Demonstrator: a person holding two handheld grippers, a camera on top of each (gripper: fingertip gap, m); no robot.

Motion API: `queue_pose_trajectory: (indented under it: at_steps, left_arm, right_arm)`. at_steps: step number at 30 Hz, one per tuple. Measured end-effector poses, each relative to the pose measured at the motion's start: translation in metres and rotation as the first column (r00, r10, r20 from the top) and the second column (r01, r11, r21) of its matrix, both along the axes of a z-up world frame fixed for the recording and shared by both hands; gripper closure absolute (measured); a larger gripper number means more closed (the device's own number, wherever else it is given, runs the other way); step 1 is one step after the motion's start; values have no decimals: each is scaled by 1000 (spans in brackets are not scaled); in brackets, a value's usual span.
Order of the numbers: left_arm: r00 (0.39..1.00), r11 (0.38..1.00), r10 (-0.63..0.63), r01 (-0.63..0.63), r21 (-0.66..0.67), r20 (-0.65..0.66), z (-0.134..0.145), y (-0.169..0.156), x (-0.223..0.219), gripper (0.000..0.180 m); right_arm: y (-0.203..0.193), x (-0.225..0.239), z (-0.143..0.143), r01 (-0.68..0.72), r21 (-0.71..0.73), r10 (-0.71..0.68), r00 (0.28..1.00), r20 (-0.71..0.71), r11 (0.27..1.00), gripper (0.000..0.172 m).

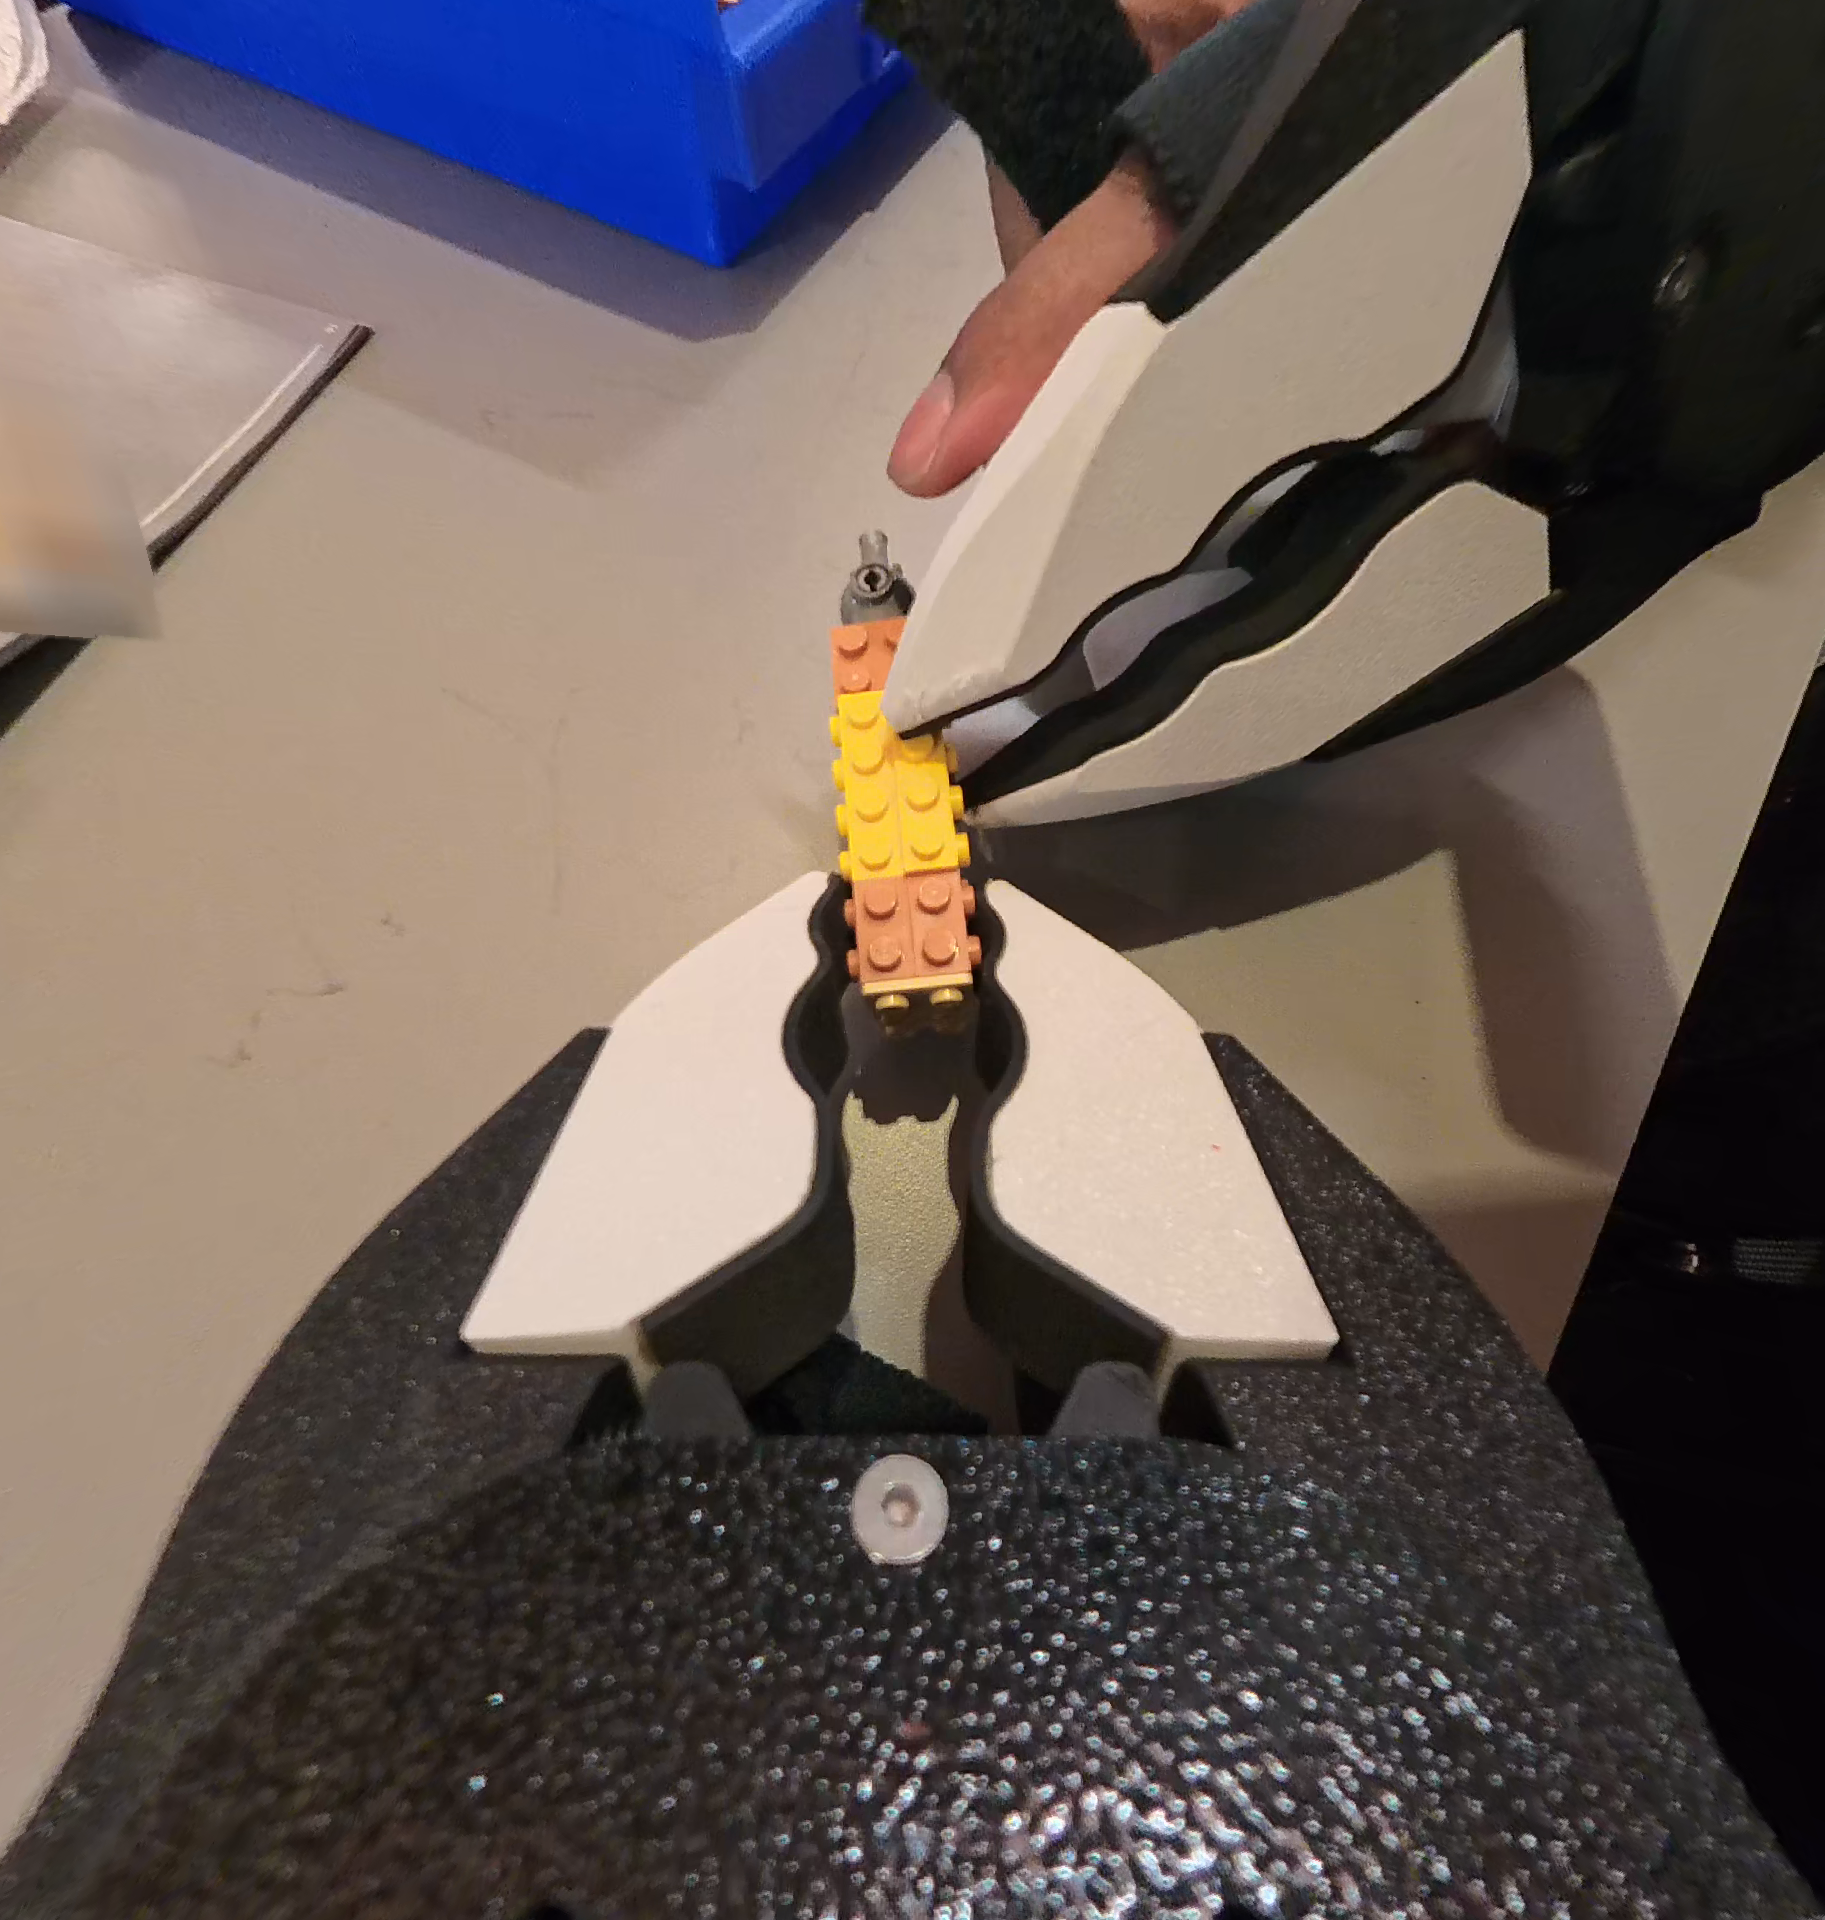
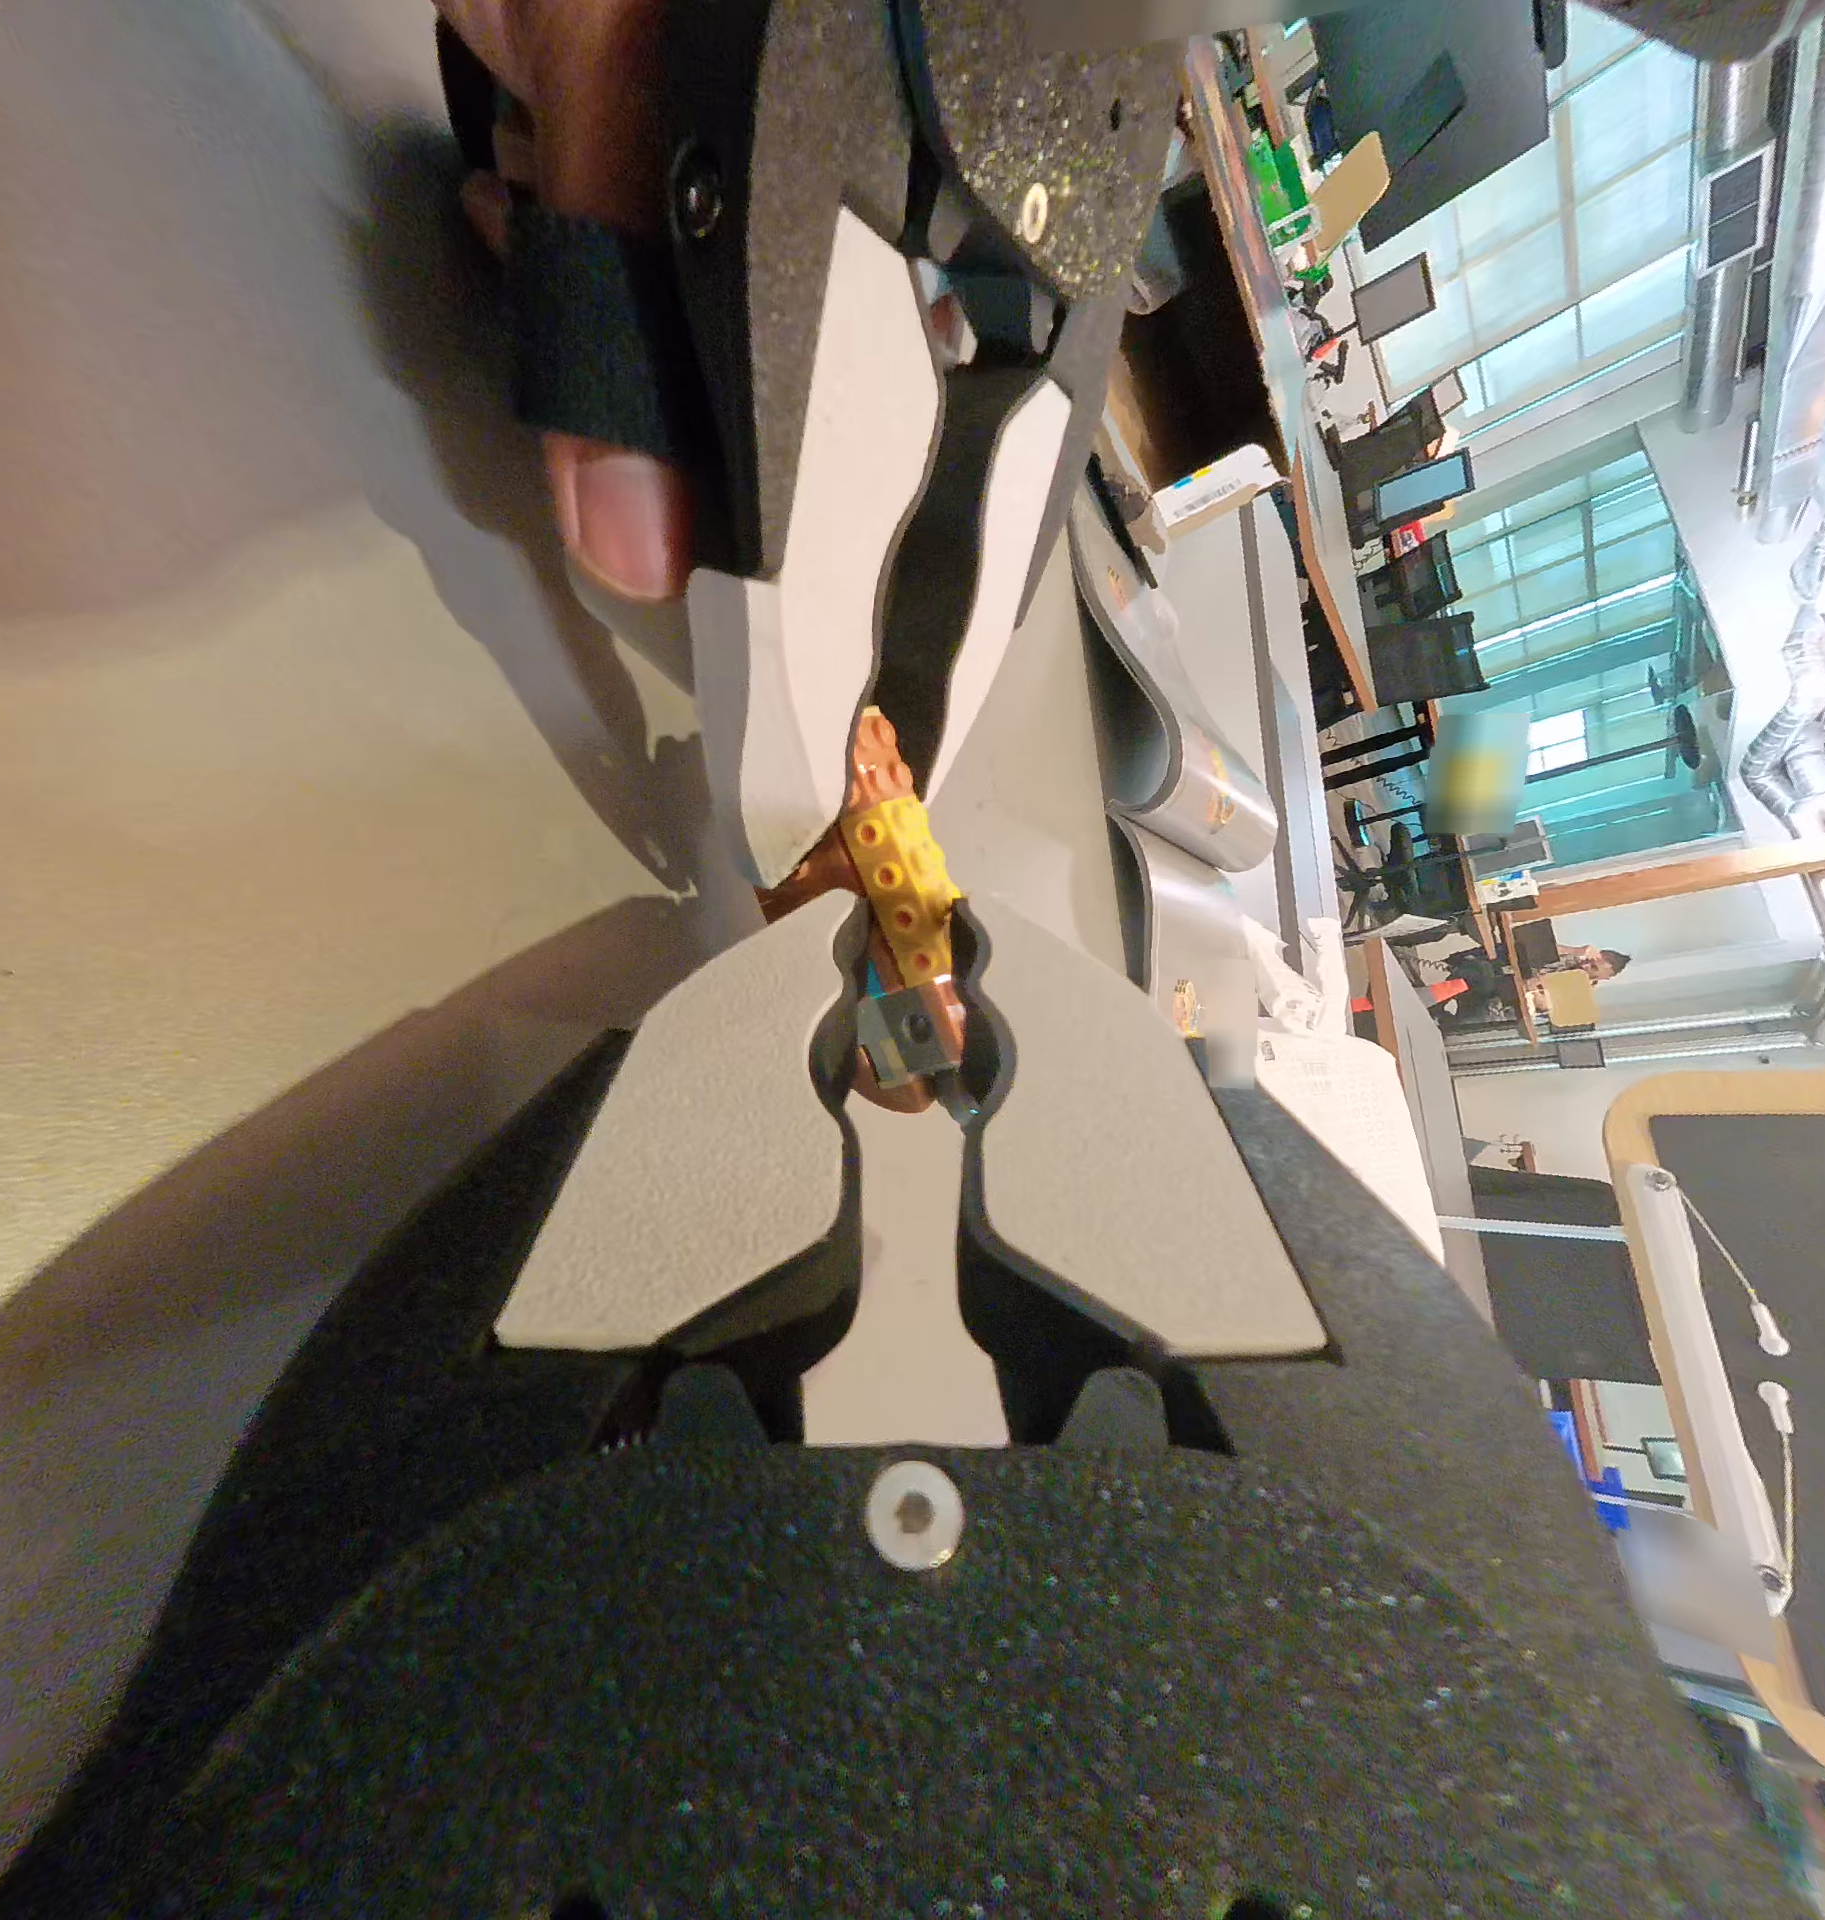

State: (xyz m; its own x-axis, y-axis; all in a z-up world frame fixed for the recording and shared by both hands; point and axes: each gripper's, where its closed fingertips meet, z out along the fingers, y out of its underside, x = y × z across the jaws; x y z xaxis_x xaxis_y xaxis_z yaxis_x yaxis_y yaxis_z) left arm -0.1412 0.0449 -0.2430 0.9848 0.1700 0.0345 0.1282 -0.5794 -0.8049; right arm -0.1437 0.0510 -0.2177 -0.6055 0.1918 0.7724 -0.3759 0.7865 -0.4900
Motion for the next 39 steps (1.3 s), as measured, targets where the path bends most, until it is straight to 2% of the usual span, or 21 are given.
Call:
queue_pose_trajectory:
  at_steps: [17, 23, 31, 39]
  left_arm:
    - [998, 999, -9, 6, 41, 63, 4, 0, 1, 160]
    - [996, 998, -7, 2, 59, 84, 6, -1, 0, 160]
    - [995, 998, -17, 10, 66, 103, 7, 0, 3, 160]
    - [992, 997, -33, 23, 79, 118, 9, 3, 8, 160]
  right_arm:
    - [-1, 2, 3, -32, 19, 32, 999, -35, 999, 148]
    - [2, 5, 7, -83, 39, 85, 995, -52, 996, 134]
    - [0, 4, -3, -86, 237, 146, 957, -250, 968, 128]
    - [-3, 2, -5, -63, 300, 169, 925, -341, 952, 130]
